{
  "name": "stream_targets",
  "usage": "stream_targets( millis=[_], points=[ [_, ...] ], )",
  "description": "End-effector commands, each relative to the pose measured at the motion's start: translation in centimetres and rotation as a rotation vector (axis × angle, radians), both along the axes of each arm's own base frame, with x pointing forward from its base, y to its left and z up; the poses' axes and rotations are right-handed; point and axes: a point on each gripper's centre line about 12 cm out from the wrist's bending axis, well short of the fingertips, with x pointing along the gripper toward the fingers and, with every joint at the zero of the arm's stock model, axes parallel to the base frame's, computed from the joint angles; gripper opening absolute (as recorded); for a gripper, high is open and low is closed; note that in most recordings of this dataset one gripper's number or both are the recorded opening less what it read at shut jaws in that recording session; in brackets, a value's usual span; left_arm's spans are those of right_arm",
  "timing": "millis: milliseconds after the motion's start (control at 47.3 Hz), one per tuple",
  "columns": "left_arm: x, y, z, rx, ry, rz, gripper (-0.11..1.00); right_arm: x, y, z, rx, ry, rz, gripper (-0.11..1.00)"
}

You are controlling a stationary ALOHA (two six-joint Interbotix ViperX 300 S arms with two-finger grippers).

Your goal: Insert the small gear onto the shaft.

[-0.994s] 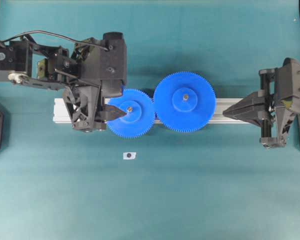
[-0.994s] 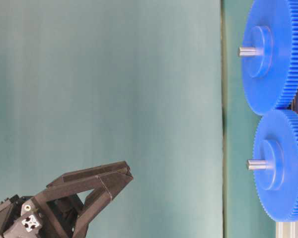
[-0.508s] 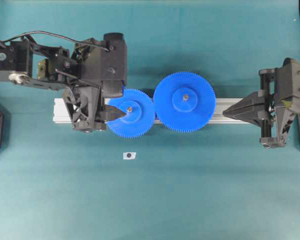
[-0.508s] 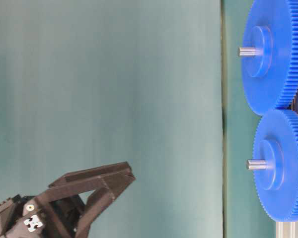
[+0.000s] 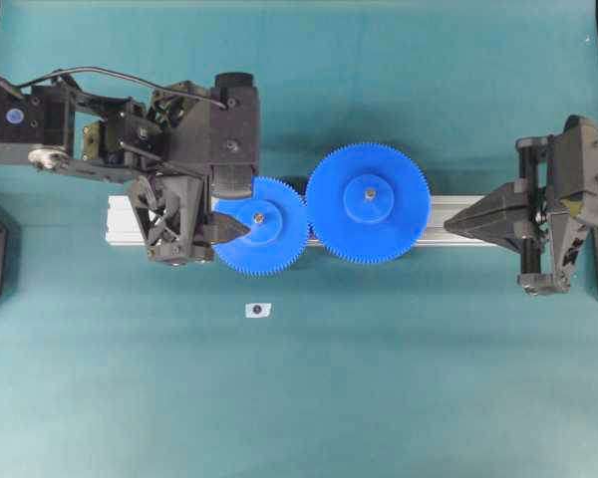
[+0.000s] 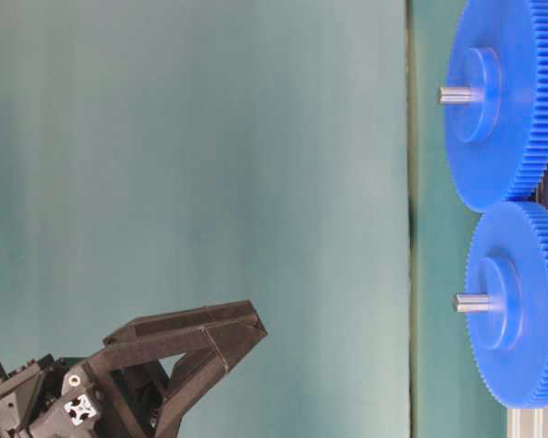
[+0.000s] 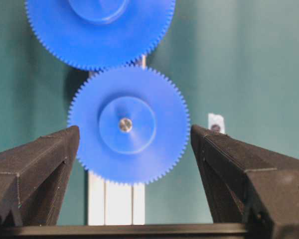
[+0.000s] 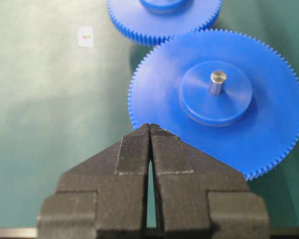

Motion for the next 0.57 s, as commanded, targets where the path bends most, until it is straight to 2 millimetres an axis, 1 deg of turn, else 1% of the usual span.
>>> stream_targets(
  millis=[0, 550],
  points=[
    [-0.02, -0.10, 1.06, 0.003, -0.026, -0.003, 0.85, 0.25, -0.05, 0.56, 0.008, -0.023, -0.007, 0.03],
    [-0.12, -0.16, 0.90, 0.000, -0.005, -0.002, 0.85, 0.28, -0.02, 0.61, 0.008, -0.025, -0.005, 0.03]
  ],
)
